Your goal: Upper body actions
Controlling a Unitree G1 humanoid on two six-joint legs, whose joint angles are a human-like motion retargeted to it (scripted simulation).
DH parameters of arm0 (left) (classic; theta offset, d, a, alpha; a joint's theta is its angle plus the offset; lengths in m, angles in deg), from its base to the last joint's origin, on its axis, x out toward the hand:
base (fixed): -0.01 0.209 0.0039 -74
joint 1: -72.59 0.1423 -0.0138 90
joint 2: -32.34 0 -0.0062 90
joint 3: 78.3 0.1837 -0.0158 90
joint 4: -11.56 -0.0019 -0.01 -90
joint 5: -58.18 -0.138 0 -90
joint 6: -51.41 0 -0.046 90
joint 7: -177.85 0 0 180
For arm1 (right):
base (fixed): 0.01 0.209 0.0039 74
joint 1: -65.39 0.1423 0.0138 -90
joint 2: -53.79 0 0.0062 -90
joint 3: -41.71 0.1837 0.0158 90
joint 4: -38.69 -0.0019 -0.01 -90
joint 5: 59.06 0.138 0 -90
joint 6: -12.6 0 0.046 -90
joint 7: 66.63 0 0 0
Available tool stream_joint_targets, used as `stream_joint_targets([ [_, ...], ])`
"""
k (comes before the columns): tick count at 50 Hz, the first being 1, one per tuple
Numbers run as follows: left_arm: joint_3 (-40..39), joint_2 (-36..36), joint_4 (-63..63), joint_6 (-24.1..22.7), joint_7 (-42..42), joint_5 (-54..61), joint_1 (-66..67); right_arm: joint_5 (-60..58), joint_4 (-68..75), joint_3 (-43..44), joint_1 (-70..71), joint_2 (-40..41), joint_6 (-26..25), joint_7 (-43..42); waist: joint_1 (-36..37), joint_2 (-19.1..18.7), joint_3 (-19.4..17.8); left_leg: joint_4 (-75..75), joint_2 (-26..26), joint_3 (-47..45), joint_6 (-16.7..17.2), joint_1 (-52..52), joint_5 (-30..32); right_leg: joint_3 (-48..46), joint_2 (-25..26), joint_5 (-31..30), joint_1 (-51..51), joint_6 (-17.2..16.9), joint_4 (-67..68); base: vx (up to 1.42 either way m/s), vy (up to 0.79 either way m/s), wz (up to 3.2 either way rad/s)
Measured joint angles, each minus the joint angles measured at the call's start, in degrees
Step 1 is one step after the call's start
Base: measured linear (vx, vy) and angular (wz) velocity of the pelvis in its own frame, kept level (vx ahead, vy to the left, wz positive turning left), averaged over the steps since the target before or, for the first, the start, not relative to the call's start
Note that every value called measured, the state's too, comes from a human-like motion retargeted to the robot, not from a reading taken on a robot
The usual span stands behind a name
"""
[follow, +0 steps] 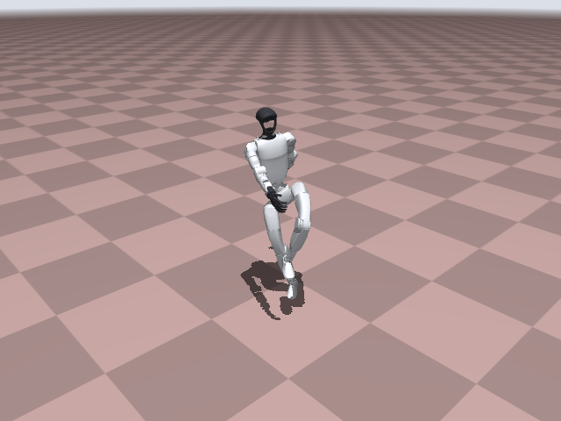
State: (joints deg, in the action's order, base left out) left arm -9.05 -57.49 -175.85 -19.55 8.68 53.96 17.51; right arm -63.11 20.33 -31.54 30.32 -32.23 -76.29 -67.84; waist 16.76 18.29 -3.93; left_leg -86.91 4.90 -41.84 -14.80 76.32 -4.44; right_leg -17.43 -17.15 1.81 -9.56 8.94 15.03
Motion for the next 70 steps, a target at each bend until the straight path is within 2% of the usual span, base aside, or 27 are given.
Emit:
stream_joint_targets([
  [3, 0.1, 0.1, 0.0, -1.4, 0.1, 0.3, -4.8, -0.1, -0.2, 0.2, -0.7, 0.5, 1.0, -0.1, -4.3, -0.5, 2.3, -1.8, -0.4, 5.1, 0.8, -5.9, 1.7, -3.5, 0.6, 0.9, -0.1, -0.5, 0.1, -0.05, 0.00, 1.25],
  [6, 0.2, 0.5, 0.0, -3.4, -1.1, 0.4, -10.4, -0.7, 0.3, 0.6, -3.4, 1.1, 2.8, -0.9, -7.5, -1.6, 4.7, 3.4, 0.0, 12.9, 2.9, -15.5, 4.0, -6.7, 1.6, 1.1, 0.6, -1.4, -1.2, -0.03, -0.01, 1.00],
  [12, -0.3, 2.9, 1.5, -7.0, -5.4, 3.5, -18.8, -1.5, 1.5, 2.0, -12.6, 3.9, 5.6, -2.8, -13.1, -5.5, 10.2, 33.5, 2.9, 26.3, 6.7, -42.7, 7.3, -11.1, 5.1, 1.3, 3.2, -3.3, -4.1, 0.17, 0.12, 0.57],
  [15, -0.5, 4.6, 2.9, -8.4, -7.0, 4.6, -21.6, -2.5, 2.1, 0.9, -17.5, 5.6, 6.1, -2.6, -14.8, -8.6, 12.3, 52.1, 3.3, 34.2, 10.4, -56.3, 8.7, -11.4, 8.9, 1.1, 3.8, -3.5, -5.2, 0.14, 0.18, -0.09],
  [17, -0.4, 5.3, 3.8, -9.3, -7.9, 4.8, -23.7, -3.5, 2.5, 0.1, -20.0, 6.7, 6.0, -1.9, -16.3, -11.4, 12.7, 64.6, 2.8, 40.2, 13.3, -64.9, 5.0, -12.3, 12.6, 1.1, 4.2, -3.2, -6.0, 0.00, 0.22, -0.03],
  [18, -0.1, 5.5, 3.9, -9.7, -8.5, 4.9, -25.1, -4.0, 2.4, -0.3, -21.4, 7.1, 6.1, -1.5, -17.2, -12.8, 12.4, 70.2, 1.9, 41.7, 14.1, -68.9, 0.8, -13.1, 14.3, 1.1, 4.6, -3.2, -6.3, -0.04, 0.24, 0.27],
  [20, 0.8, 5.8, 3.0, -9.8, -10.2, 4.8, -28.8, -4.8, 1.5, -0.7, -24.4, 7.3, 6.3, -0.5, -19.1, -15.0, 11.7, 78.3, -1.2, 38.5, 15.0, -74.4, -4.8, -15.1, 16.7, 1.0, 5.9, -3.5, -7.3, -0.07, 0.21, 0.46],
  [21, 1.5, 6.0, 1.9, -9.4, -10.8, 4.7, -31.4, -5.3, 0.3, -0.7, -26.5, 7.2, 6.6, 0.6, -19.2, -15.3, 10.9, 80.5, -1.2, 38.4, 14.8, -75.7, -5.1, -15.4, 17.2, 0.8, 6.8, -3.9, -7.9, -0.09, 0.22, 0.41],
  [23, 3.2, 6.5, 0.4, -8.8, -11.0, 4.2, -36.5, -6.6, -1.8, -0.2, -30.5, 7.1, 6.7, 2.9, -19.9, -15.5, 9.6, 83.5, -1.7, 39.7, 15.4, -76.9, -4.6, -16.8, 17.5, 0.8, 8.1, -4.7, -8.8, -0.15, 0.21, 0.53],
  [28, 8.7, 9.2, 0.0, -9.6, -12.3, 3.3, -47.6, -9.7, -2.6, 4.4, -41.8, 5.4, 5.5, 4.4, -20.3, -14.4, 7.3, 84.5, 0.7, 44.5, 12.3, -76.4, -4.1, -21.4, 15.4, 3.2, 8.9, -6.3, -6.5, -0.16, 0.21, 0.81],
  [30, 11.2, 10.8, 0.0, -11.4, -15.4, 4.4, -50.4, -10.0, -0.2, 7.0, -46.1, 4.8, 5.0, 3.7, -19.5, -14.3, 6.4, 83.4, 1.0, 45.4, 11.8, -76.3, -4.6, -21.9, 14.0, 4.3, 8.1, -6.0, -2.1, -0.05, 0.27, 0.32],
  [32, 12.9, 12.3, 0.0, -14.7, -19.1, 6.0, -51.4, -10.7, 3.4, 9.9, -50.2, 4.6, 3.3, 3.3, -19.7, -14.6, 6.0, 82.5, 1.3, 46.6, 11.3, -76.4, -4.9, -22.9, 11.3, 1.7, 6.4, -5.1, 5.0, 0.06, 0.27, 0.07],
  [34, 14.4, 13.3, 0.0, -16.5, -19.0, 8.5, -52.7, -12.1, 6.6, 12.4, -54.6, 4.7, 1.5, 3.8, -19.6, -15.7, 6.0, 82.0, 0.9, 45.7, 10.7, -76.6, -5.2, -23.7, 6.6, -4.9, 3.4, -4.0, 15.9, 0.12, 0.30, -0.14],
  [37, 16.1, 15.5, 0.0, -14.6, -16.6, 17.7, -61.2, -15.3, 10.3, 14.4, -61.1, 4.5, 1.7, 4.8, -23.8, -16.6, 3.3, 80.7, 2.0, 48.0, 9.7, -76.6, -5.0, -20.0, -3.2, -14.8, -5.5, -0.5, 37.9, -0.10, 0.32, 0.73],
  [38, 15.2, 16.4, 0.0, -16.1, -15.7, 19.5, -65.5, -17.0, 11.6, 14.5, -62.9, 4.3, 1.7, 4.4, -25.7, -16.1, 1.8, 80.3, 3.1, 49.0, 9.4, -76.9, -4.6, -17.1, -6.3, -15.1, -9.7, 0.9, 45.6, -0.22, 0.34, 0.99],
  [40, 12.8, 18.3, 3.4, -17.2, -15.1, 18.0, -73.6, -20.9, 15.4, 14.7, -66.1, 3.4, -0.2, 3.1, -29.9, -15.3, 0.4, 80.3, 5.9, 50.7, 8.5, -76.8, -3.8, -12.4, -14.7, -11.5, -19.1, 1.4, 60.8, -0.21, 0.32, 1.03],
  [42, 10.4, 18.2, 8.6, -16.1, -14.5, 12.2, -80.6, -24.5, 19.2, 14.3, -68.9, 1.9, -4.3, 2.3, -36.5, -15.6, -1.0, 80.2, 7.4, 53.7, 7.8, -77.7, -3.1, -8.2, -21.8, -9.5, -28.0, 2.8, 71.9, -0.08, 0.28, 1.30],
  [45, 8.8, 16.8, 16.1, -17.8, -13.8, 5.4, -88.7, -29.3, 23.0, 15.3, -73.5, -0.3, -9.1, 1.9, -46.1, -17.5, -5.6, 79.3, 5.6, 58.6, 7.6, -81.1, -3.1, -3.3, -27.9, -7.4, -37.9, 3.4, 82.1, 0.08, 0.19, 1.31],
  [47, 8.2, 15.5, 19.7, -19.9, -15.2, 3.8, -92.8, -29.6, 24.9, 16.8, -76.1, -1.7, -10.3, 0.4, -50.9, -18.8, -8.9, 78.7, 2.8, 60.8, 7.8, -83.2, -3.5, -1.4, -27.2, -6.7, -43.4, 3.1, 84.0, 0.16, 0.04, 0.89],
  [50, 6.7, 13.9, 22.2, -21.8, -18.5, 3.6, -97.8, -26.0, 25.8, 19.6, -79.8, -3.1, -11.4, -1.5, -55.2, -19.8, -12.3, 77.9, -1.4, 61.6, 8.5, -85.0, -4.3, 0.3, -21.9, -5.6, -50.9, 0.9, 82.5, 0.12, -0.05, 0.24],
  [54, 6.3, 14.0, 22.3, -24.7, -18.5, 8.2, -100.0, -16.7, 25.8, 22.5, -81.8, -3.6, -10.7, -2.5, -56.4, -19.9, -14.2, 76.3, -4.0, 60.4, 8.6, -86.1, -5.8, -1.7, -18.9, -5.4, -51.7, -1.6, 77.5, 0.05, -0.03, -0.26],
  [57, 6.5, 14.0, 21.4, -25.2, -18.4, 9.8, -99.0, -12.9, 25.7, 22.9, -80.4, -3.3, -9.7, -2.9, -55.3, -19.8, -12.2, 77.1, -3.1, 59.0, 8.6, -85.5, -5.8, -3.6, -18.2, -6.5, -49.4, -3.0, 74.1, -0.04, -0.01, -0.63],
  [63, 8.8, 16.7, 19.0, -25.9, -20.6, 9.1, -91.8, -16.4, 21.9, 20.4, -75.4, -0.4, -7.8, 0.0, -50.0, -21.8, -5.2, 80.9, -1.5, 54.6, 8.5, -82.0, -4.6, -13.2, -18.3, -9.0, -32.6, -4.2, 66.7, -0.07, 0.00, -0.76],
  [65, 10.5, 16.0, 19.6, -26.4, -18.8, 9.3, -87.2, -20.0, 19.5, 19.1, -70.8, 0.5, -8.9, 2.6, -45.1, -19.1, -3.7, 80.8, 1.5, 49.7, 8.0, -81.7, -5.5, -11.2, -16.8, -9.7, -28.4, -4.3, 63.7, -0.06, -0.01, -1.73],
  [67, 11.3, 16.9, 18.4, -25.8, -18.3, 9.4, -83.5, -20.8, 17.4, 17.6, -68.9, 1.1, -7.8, 2.7, -42.1, -20.0, -1.1, 81.9, 1.3, 47.6, 8.4, -80.4, -5.4, -14.2, -13.1, -10.6, -20.9, -3.6, 56.4, -0.03, -0.09, -1.41],
  [70, 13.3, 17.6, 17.7, -25.1, -15.8, 11.0, -75.0, -21.7, 13.9, 14.7, -65.0, 1.7, -6.7, 3.6, -36.2, -20.4, 0.7, 81.5, 0.7, 43.2, 8.8, -79.6, -6.8, -13.8, -4.7, -12.0, -10.7, -2.8, 42.9, 0.05, -0.12, -1.29],
])
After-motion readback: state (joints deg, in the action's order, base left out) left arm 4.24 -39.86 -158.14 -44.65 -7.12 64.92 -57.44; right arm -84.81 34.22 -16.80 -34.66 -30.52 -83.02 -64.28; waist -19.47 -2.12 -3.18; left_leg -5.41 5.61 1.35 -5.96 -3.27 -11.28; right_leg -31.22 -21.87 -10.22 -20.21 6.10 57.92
